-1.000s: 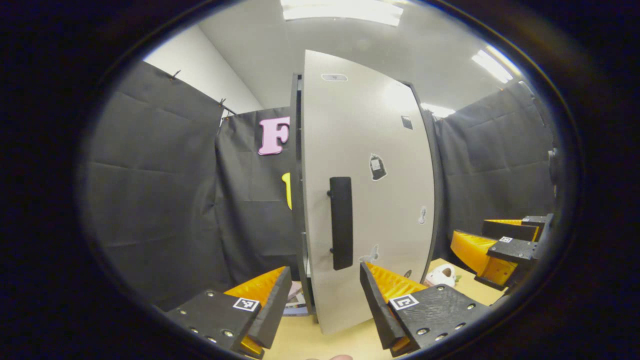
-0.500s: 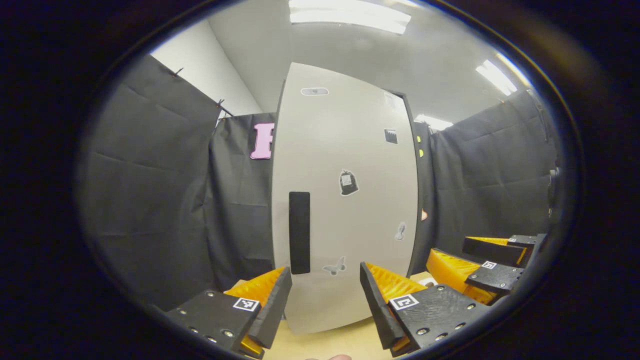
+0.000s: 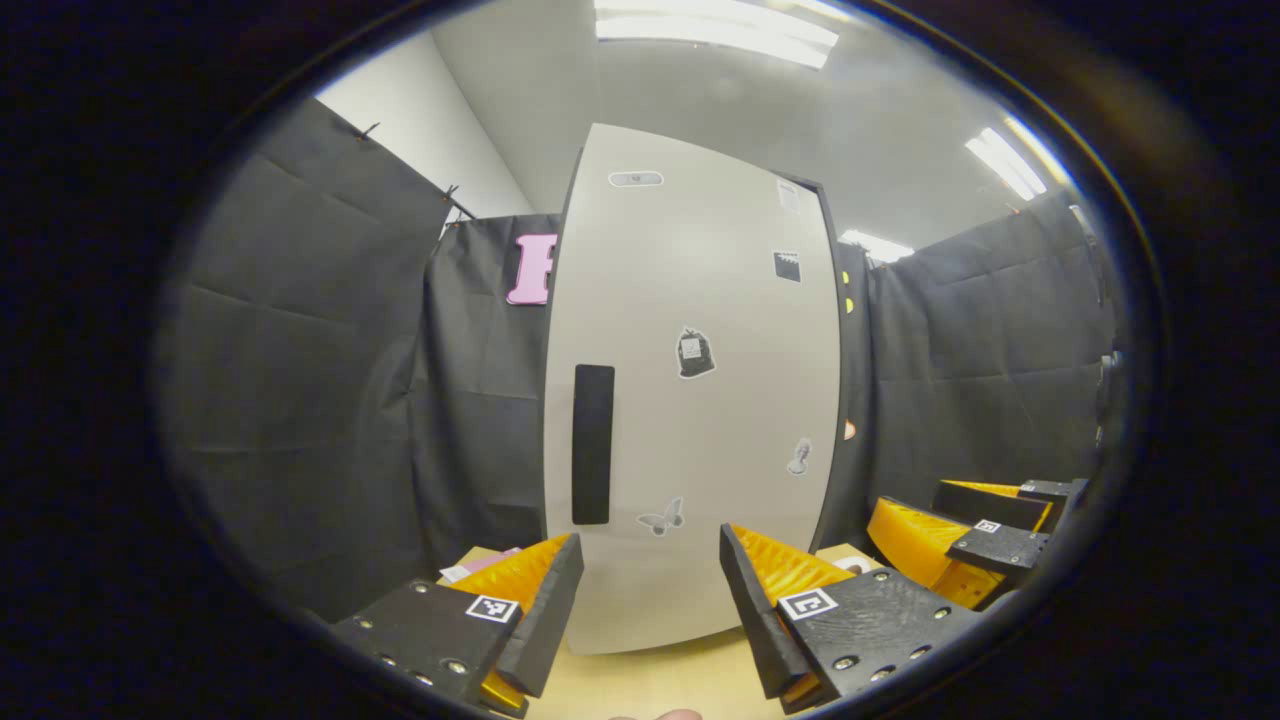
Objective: Open the cabinet door with the right hand, grasp the bottle in the cabinet with the left hand and place it on the coaster, then close the cabinet door with the right hand.
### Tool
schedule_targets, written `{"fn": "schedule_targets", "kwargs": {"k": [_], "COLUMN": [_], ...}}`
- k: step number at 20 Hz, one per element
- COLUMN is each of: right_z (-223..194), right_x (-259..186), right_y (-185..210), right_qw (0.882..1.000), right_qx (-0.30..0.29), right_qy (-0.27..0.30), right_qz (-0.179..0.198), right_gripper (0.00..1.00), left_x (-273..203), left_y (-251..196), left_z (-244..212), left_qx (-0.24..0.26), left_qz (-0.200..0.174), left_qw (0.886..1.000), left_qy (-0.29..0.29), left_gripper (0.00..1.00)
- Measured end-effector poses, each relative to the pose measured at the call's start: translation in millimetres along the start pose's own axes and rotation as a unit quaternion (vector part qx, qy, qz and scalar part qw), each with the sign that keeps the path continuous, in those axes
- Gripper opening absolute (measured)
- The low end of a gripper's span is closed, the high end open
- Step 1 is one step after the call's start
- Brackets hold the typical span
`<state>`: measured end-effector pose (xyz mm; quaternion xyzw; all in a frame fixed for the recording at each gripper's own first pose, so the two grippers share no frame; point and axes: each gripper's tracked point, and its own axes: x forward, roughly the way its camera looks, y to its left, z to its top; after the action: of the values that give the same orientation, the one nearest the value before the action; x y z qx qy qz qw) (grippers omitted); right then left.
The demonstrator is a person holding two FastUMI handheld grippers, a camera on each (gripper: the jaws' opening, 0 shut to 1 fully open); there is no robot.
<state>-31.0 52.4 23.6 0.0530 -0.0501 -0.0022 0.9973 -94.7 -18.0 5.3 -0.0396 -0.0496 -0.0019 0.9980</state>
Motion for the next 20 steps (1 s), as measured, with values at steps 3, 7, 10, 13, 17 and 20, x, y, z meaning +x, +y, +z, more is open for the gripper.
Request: {"fn": "schedule_targets", "kwargs": {"k": [3, 7, 10, 13, 17, 20], "right_z": [-0.8, -3.9, -7.9, -8.1, -9.2, -11.5], "right_x": [-1.1, -1.6, -1.4, -0.5, 0.8, 1.3], "right_y": [2.1, 6.9, 8.5, 7.4, 3.8, 3.1], "right_qw": [1.000, 1.000, 1.000, 1.000, 1.000, 1.000], "right_qx": [-0.005, -0.013, -0.014, -0.014, -0.017, -0.017], "right_qy": [0.002, 0.004, 0.010, 0.010, 0.011, 0.014], "right_qz": [0.001, 0.005, 0.007, 0.005, 0.000, -0.002], "right_gripper": [0.92, 0.93, 0.92, 0.92, 0.93, 0.92], "left_x": [3.7, 2.5, 3.3, 3.9, 5.8, 6.9], "left_y": [1.5, 2.4, 2.4, 4.2, 5.3, 5.4], "left_z": [0.9, 1.5, 2.7, 0.4, -1.2, -0.9], "left_qx": [-0.006, -0.011, -0.011, -0.015, -0.019, -0.018], "left_qz": [0.004, 0.004, 0.004, 0.006, 0.006, 0.006], "left_qw": [1.000, 1.000, 1.000, 1.000, 1.000, 1.000], "left_qy": [0.000, 0.005, 0.007, 0.010, 0.012, 0.012], "left_gripper": [0.78, 0.78, 0.78, 0.78, 0.78, 0.84]}}
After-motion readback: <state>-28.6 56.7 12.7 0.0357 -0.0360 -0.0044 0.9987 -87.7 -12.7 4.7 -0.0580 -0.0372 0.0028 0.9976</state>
